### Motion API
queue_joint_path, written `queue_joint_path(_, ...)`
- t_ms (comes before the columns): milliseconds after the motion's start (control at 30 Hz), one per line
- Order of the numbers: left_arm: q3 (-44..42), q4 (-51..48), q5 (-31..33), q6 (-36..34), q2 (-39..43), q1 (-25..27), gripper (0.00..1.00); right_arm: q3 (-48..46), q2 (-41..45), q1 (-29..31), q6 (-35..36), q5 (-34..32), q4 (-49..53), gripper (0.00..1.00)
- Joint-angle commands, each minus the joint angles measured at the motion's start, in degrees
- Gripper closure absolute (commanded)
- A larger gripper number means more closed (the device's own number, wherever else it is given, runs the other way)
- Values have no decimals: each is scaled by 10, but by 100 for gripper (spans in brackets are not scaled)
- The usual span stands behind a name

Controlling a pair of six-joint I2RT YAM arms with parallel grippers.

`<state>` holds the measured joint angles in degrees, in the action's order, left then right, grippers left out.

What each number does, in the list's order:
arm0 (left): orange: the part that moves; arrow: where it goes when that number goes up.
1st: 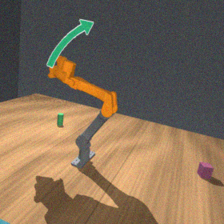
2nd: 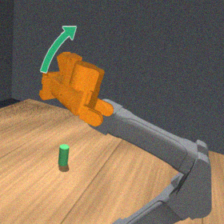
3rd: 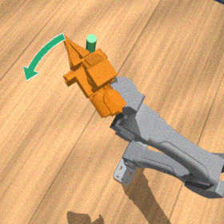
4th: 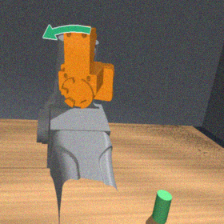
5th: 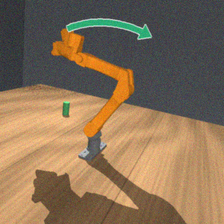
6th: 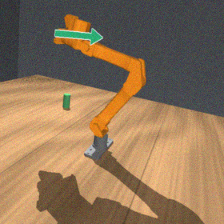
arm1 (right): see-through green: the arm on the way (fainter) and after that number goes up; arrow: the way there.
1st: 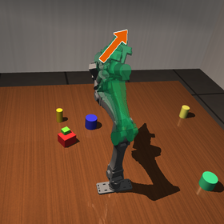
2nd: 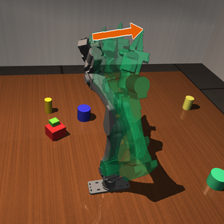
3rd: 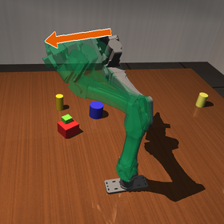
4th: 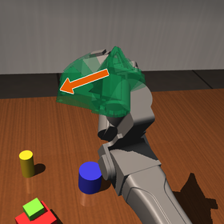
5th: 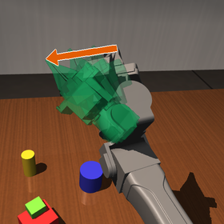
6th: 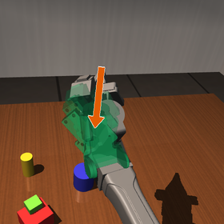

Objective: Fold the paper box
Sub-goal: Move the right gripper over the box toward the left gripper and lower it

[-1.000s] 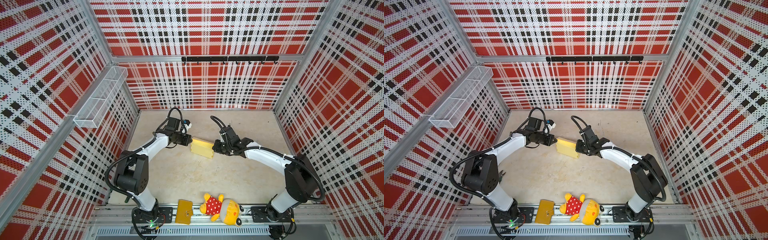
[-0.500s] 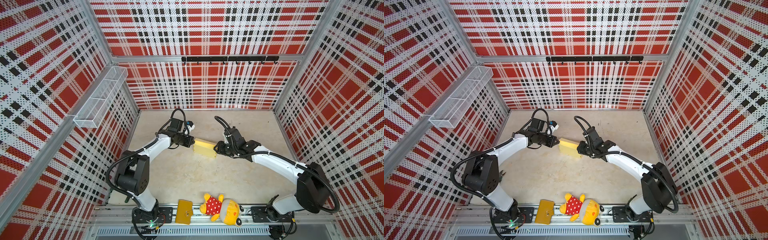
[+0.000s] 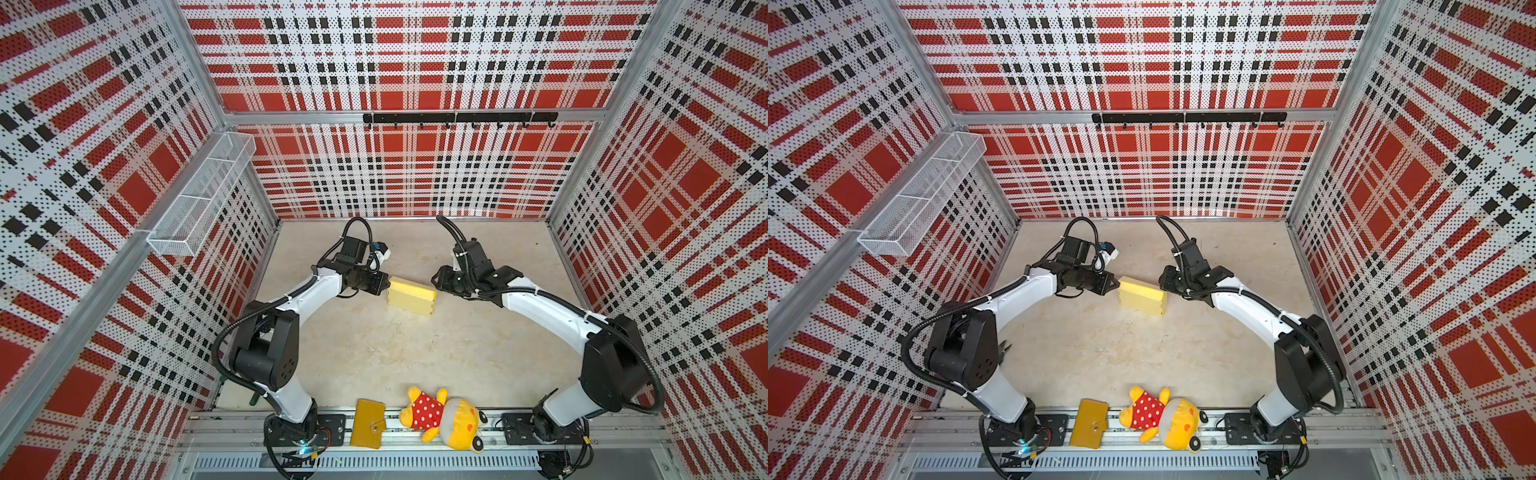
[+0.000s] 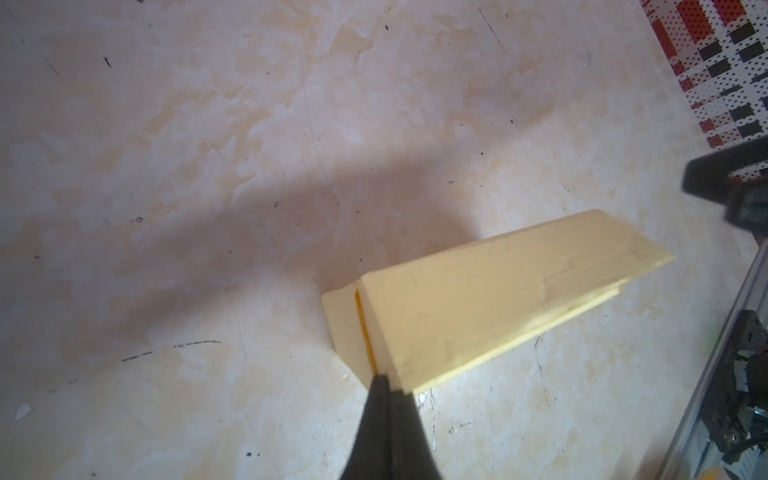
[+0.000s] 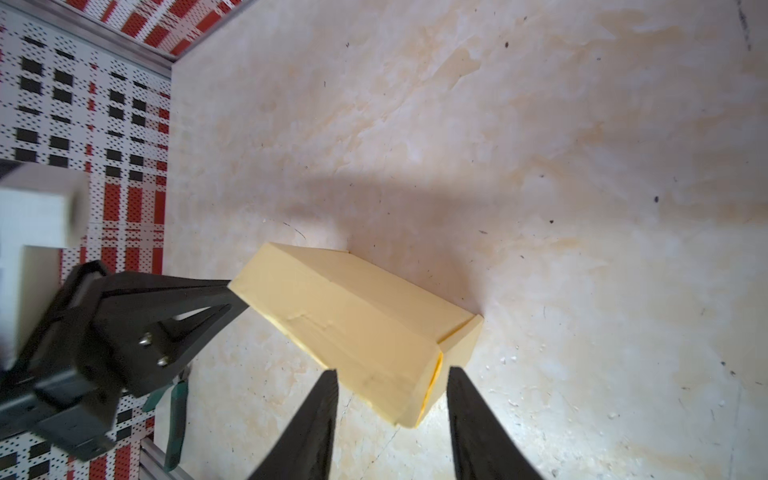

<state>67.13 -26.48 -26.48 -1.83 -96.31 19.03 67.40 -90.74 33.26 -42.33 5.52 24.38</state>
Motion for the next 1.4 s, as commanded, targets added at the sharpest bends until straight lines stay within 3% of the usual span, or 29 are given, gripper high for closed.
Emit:
queue_joint_path(0,-2,-31,10,-2,-4,7,100,13,-21,1,9,5,-11,54)
queue_joint_path(500,3,-32,8,0,-16,8,100,-30,-32,10,-5,11,-43,54)
queue_joint_path(833,8,-34,5,0,-19,9,100,61,-31,2,190,52,-6,53)
queue_joint_path(1067,6,-35,10,-2,-15,9,100,104,-74,16,218,107,-24,67)
queue_joint_path(1367,2,-31,8,-1,-19,9,100,95,-118,31,211,116,-37,73)
